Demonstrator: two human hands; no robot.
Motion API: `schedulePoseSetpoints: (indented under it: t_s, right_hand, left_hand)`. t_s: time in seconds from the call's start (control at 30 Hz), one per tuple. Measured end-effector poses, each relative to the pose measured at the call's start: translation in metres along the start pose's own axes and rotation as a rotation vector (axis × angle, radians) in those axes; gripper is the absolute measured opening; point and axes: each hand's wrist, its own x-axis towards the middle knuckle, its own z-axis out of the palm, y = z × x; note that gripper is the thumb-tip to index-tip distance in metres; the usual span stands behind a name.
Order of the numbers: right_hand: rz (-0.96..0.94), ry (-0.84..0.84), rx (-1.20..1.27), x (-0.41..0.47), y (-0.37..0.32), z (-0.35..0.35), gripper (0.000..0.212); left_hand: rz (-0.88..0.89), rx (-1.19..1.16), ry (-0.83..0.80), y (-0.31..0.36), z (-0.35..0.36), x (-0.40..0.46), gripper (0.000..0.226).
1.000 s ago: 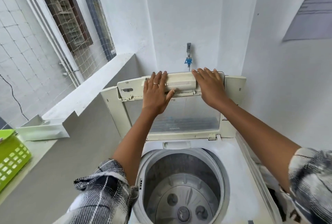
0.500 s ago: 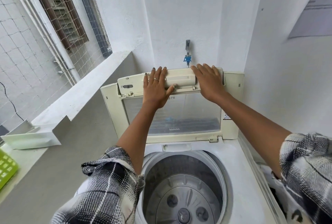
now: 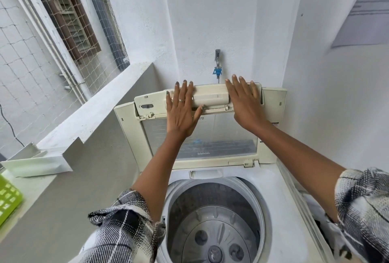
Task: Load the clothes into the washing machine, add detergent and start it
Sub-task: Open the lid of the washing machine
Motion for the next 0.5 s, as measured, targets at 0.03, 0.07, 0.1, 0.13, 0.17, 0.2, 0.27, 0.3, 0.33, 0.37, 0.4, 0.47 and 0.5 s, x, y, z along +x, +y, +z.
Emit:
schedulePoseSetpoints:
  t_s: [0.03, 0.07, 0.1, 0.13, 0.17, 0.2, 0.27, 0.3, 0.33, 0.37, 0.4, 0.47, 0.5]
  right_hand:
    - [0.009, 0.014, 0.0, -0.002, 0.001, -0.001, 0.085]
    - [0.015, 0.028, 0.0, -0.004, 0.001, -0.001, 0.084]
    - [0.019, 0.039, -0.003, -0.006, 0.002, -0.002, 0.084]
    - [0.021, 0.046, -0.003, -0.008, 0.003, -0.003, 0.084]
    - [0.021, 0.05, -0.001, -0.009, 0.003, -0.003, 0.085]
    - [0.023, 0.051, 0.003, -0.011, 0.004, -0.004, 0.085]
    - [0.031, 0.046, 0.009, -0.014, 0.005, -0.005, 0.084]
    - [0.034, 0.04, 0.013, -0.016, 0.005, -0.006, 0.085]
    - [0.036, 0.033, 0.018, -0.017, 0.005, -0.006, 0.084]
    - [0.037, 0.025, 0.023, -0.019, 0.005, -0.007, 0.084]
    - [0.038, 0.017, 0.026, -0.021, 0.004, -0.008, 0.083]
    - [0.038, 0.001, 0.025, -0.023, 0.004, -0.009, 0.081]
    - [0.036, -0.003, 0.024, -0.025, 0.003, -0.01, 0.08]
  left_hand:
    - [-0.006, -0.005, 0.001, 0.0, 0.0, -0.003, 0.072]
    - [-0.015, -0.01, 0.001, 0.0, 0.0, -0.007, 0.072]
    - [-0.027, -0.014, -0.001, -0.001, 0.0, -0.01, 0.073]
    - [-0.039, -0.016, -0.002, -0.002, 0.0, -0.014, 0.073]
    - [-0.049, -0.012, -0.001, -0.003, -0.001, -0.017, 0.073]
    - [-0.056, -0.005, 0.002, -0.004, -0.001, -0.02, 0.073]
    - [-0.066, 0.012, 0.0, -0.005, -0.003, -0.025, 0.073]
    - [-0.07, 0.016, -0.005, -0.006, -0.004, -0.027, 0.074]
    - [-0.074, 0.018, -0.012, -0.006, -0.004, -0.029, 0.074]
    - [-0.077, 0.021, -0.019, -0.007, -0.004, -0.03, 0.074]
    - [-0.078, 0.023, -0.027, -0.007, -0.005, -0.032, 0.074]
    - [-0.078, 0.026, -0.041, -0.007, -0.006, -0.035, 0.074]
    - [-0.078, 0.025, -0.045, -0.007, -0.007, -0.036, 0.074]
